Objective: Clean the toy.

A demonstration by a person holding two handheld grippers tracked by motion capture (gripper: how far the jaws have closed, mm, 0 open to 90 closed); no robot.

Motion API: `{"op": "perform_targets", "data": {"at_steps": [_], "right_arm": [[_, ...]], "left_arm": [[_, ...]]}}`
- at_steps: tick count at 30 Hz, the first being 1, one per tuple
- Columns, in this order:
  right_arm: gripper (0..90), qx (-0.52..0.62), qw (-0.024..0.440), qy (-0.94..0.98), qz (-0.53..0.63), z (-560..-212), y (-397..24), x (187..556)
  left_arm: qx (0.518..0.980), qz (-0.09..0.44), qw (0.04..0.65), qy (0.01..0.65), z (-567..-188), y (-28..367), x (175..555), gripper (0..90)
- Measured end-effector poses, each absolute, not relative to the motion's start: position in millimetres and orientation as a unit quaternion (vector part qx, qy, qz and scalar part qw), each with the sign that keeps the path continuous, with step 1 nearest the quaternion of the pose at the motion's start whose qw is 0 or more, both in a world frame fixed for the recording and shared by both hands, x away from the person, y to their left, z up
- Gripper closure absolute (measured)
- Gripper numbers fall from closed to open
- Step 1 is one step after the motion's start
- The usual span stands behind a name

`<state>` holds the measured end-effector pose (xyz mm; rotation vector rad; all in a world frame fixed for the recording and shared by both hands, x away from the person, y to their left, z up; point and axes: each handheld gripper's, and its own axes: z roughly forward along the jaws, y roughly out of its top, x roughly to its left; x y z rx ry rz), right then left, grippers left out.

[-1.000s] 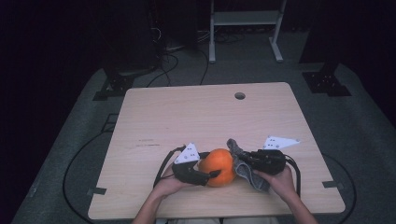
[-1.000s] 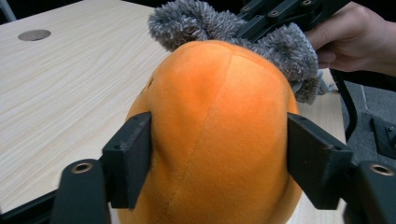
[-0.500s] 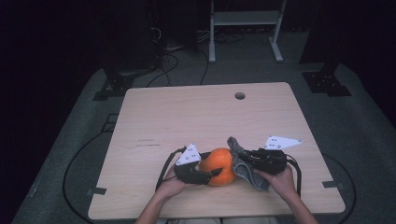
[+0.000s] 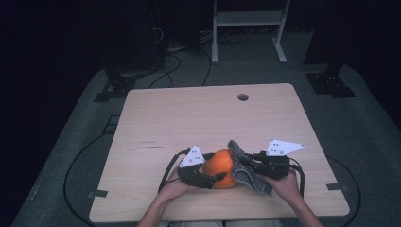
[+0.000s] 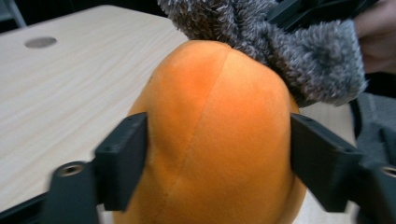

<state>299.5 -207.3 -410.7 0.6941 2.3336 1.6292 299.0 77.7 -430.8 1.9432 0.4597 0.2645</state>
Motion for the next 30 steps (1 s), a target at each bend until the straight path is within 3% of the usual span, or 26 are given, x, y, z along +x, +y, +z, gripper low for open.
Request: {"op": "perform_targets", "data": {"at_steps": [7, 13, 18, 24, 28, 30], "right_arm": [[80.8, 0.184, 0.103, 0.800, 0.561, -397.5, -188.3, 284.5], [80.8, 0.190, 0.095, 0.802, 0.558, -402.1, -193.6, 288.1], [80.8, 0.188, 0.103, 0.805, 0.553, -397.8, -189.2, 285.9], [80.7, 0.201, 0.108, 0.803, 0.550, -396.0, -195.6, 291.6], [80.8, 0.224, 0.102, 0.800, 0.548, -402.5, -211.1, 297.7], [80.8, 0.231, 0.103, 0.798, 0.547, -402.6, -215.7, 298.1]], "left_arm": [[0.814, 0.143, 0.526, 0.202, -431.0, 62.5, 291.4, 33.1], [0.819, 0.106, 0.533, 0.186, -426.5, 74.0, 295.8, 21.5], [0.824, 0.121, 0.524, 0.178, -432.0, 63.9, 290.4, 30.0], [0.833, 0.120, 0.520, 0.147, -431.6, 62.2, 284.6, 31.3], [0.827, 0.112, 0.525, 0.165, -425.4, 69.8, 291.0, 16.8], [0.829, 0.101, 0.520, 0.181, -427.4, 72.5, 295.9, 14.1]]}}
